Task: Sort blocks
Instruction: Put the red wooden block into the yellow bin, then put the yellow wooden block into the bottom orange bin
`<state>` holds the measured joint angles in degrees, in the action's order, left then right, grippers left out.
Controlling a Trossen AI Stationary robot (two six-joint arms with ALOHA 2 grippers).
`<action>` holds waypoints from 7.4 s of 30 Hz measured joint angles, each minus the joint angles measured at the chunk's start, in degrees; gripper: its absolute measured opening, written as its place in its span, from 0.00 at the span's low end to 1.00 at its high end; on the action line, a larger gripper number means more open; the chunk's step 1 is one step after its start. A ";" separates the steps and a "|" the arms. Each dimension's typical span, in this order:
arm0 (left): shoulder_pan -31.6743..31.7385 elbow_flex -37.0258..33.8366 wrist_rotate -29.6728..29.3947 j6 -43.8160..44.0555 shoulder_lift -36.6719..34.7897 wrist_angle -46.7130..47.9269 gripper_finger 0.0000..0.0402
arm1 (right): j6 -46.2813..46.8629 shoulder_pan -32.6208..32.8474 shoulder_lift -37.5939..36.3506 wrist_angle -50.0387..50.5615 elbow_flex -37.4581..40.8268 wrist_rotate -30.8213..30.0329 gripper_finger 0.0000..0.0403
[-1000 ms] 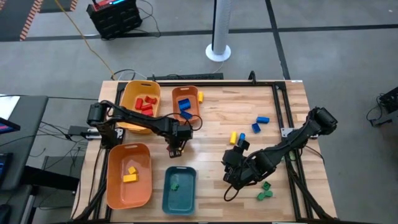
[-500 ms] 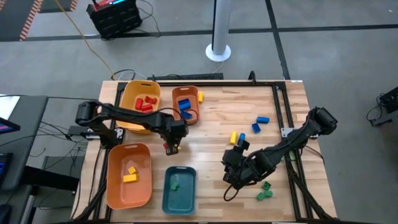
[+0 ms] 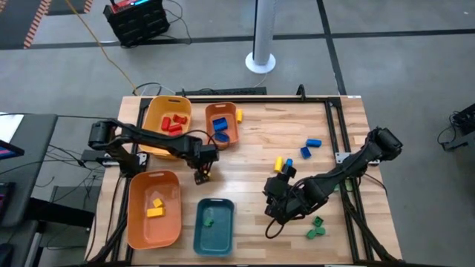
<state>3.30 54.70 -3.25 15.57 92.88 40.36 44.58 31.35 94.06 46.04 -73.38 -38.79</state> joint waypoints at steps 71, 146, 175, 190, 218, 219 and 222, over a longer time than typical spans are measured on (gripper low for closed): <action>46.98 1.16 -3.30 -24.92 -7.62 9.79 0.39 | 8.68 -0.40 1.46 -5.88 9.24 -6.29 0.61; 14.06 -11.21 -6.25 -19.36 -35.26 -31.29 0.60 | -68.63 -63.43 25.59 -32.44 -9.83 46.97 0.99; 14.06 -11.19 -6.45 -19.61 -35.26 -32.24 0.60 | -73.57 -64.46 29.91 -28.79 -12.49 49.59 0.99; 14.09 -11.17 -6.45 -19.86 -35.26 -32.09 0.60 | -74.51 -64.50 30.05 -27.93 -12.48 49.24 0.82; 10.73 -20.50 -3.86 -39.90 -35.26 -31.00 0.60 | -62.45 -53.59 8.93 -12.38 -3.93 47.74 0.70; 9.87 -21.39 -4.58 -41.16 -35.26 -31.22 0.60 | -60.96 -52.49 6.86 -13.41 -2.29 47.74 0.70; 6.81 -22.96 -8.51 -44.27 -35.23 -34.82 0.60 | -55.12 -50.26 0.84 -17.41 1.61 47.82 0.70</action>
<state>10.11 31.73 -11.75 -28.70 57.65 5.54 -10.54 -18.91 94.90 28.64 -71.77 9.04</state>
